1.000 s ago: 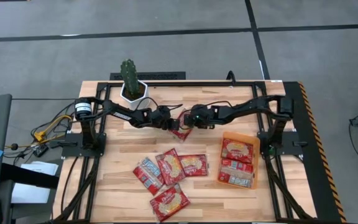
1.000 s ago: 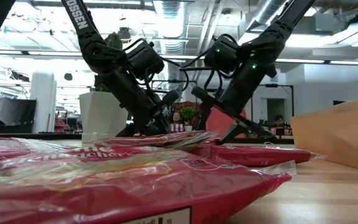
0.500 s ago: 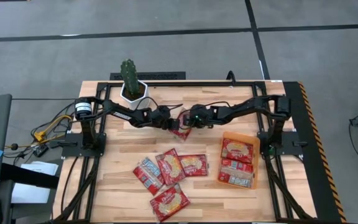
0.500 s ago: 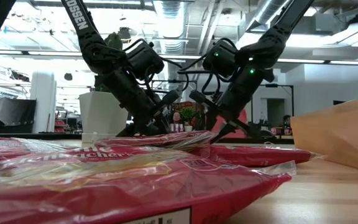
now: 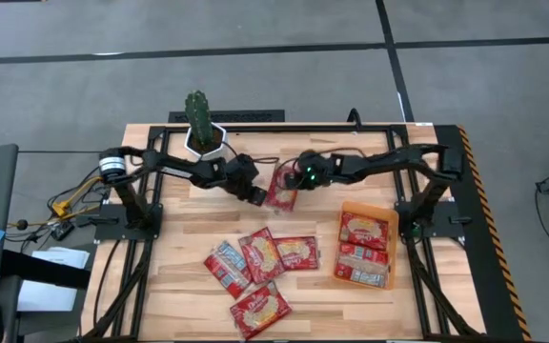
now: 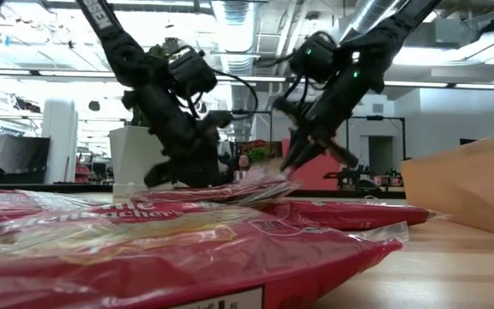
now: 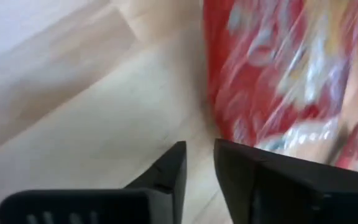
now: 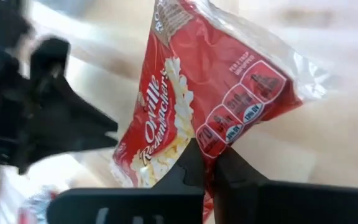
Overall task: Sort popcorn bags into baskets
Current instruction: Put the popcorn bag into the orange bin
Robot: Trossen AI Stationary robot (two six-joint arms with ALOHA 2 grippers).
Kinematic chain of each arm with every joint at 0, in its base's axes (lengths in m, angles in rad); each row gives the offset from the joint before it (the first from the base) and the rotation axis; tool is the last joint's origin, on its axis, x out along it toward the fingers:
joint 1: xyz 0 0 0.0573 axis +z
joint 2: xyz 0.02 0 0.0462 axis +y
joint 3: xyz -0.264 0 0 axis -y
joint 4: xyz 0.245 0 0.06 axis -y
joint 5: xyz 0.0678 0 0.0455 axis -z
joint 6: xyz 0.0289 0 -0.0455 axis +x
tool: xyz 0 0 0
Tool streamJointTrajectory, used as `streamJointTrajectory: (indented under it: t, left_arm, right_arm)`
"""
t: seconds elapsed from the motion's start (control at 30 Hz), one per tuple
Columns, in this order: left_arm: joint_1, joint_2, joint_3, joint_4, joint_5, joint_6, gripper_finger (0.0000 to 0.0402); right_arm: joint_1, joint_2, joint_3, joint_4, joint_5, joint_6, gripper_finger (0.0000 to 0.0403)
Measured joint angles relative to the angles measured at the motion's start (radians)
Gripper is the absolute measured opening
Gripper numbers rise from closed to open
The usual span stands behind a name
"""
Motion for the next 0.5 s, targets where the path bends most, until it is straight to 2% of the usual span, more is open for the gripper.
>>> streamJointTrajectory:
  t: [0.07, 0.2, 0.5]
  left_arm:
    - [0.007, -0.053, 0.001, -0.061, 0.012, 0.034, 0.0093]
    - [0.012, -0.142, 0.002, -0.155, 0.021, 0.095, 0.0124]
    - [0.012, -0.249, 0.005, -0.168, -0.004, 0.170, 0.0149]
  right_arm:
    - [-0.022, -0.054, 0.001, -0.035, -0.003, -0.045, 0.0016]
    - [-0.070, -0.180, 0.001, -0.171, -0.083, -0.219, 0.0019]
    - [-0.147, -0.536, 0.003, -0.569, -0.322, -0.672, 0.0011]
